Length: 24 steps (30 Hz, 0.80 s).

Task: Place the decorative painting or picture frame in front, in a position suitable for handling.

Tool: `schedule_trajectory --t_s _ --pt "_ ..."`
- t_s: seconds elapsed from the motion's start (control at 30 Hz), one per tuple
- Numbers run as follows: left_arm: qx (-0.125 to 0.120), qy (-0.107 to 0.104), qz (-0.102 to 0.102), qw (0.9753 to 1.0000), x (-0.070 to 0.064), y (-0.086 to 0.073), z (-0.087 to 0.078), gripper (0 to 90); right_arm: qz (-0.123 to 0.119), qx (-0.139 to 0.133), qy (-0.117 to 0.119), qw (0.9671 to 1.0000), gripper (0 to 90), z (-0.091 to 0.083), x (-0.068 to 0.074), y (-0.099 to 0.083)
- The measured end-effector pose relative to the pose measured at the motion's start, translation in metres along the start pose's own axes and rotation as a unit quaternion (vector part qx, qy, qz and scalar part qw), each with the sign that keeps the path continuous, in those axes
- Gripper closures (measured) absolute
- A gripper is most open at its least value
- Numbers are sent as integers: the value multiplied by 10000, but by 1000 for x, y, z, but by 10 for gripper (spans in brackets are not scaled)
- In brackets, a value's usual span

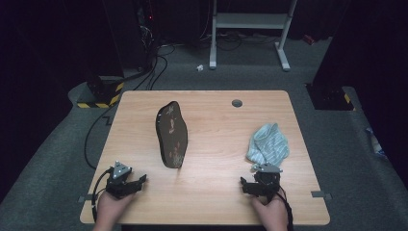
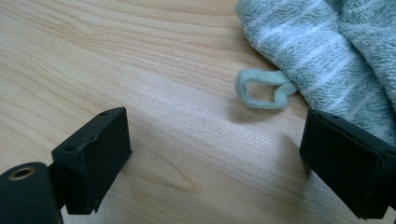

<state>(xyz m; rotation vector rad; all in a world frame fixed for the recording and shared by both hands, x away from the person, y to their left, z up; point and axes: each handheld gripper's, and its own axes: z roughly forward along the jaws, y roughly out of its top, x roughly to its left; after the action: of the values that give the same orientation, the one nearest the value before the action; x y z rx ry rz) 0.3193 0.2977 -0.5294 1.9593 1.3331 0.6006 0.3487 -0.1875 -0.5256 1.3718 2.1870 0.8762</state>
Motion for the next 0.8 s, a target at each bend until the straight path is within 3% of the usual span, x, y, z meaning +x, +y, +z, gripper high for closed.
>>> schedule_trajectory --t_s 0.8 --pt "-13 45 -59 10000 -1 0 0 324 -149 9 155 9998 86 -1 1 -1"
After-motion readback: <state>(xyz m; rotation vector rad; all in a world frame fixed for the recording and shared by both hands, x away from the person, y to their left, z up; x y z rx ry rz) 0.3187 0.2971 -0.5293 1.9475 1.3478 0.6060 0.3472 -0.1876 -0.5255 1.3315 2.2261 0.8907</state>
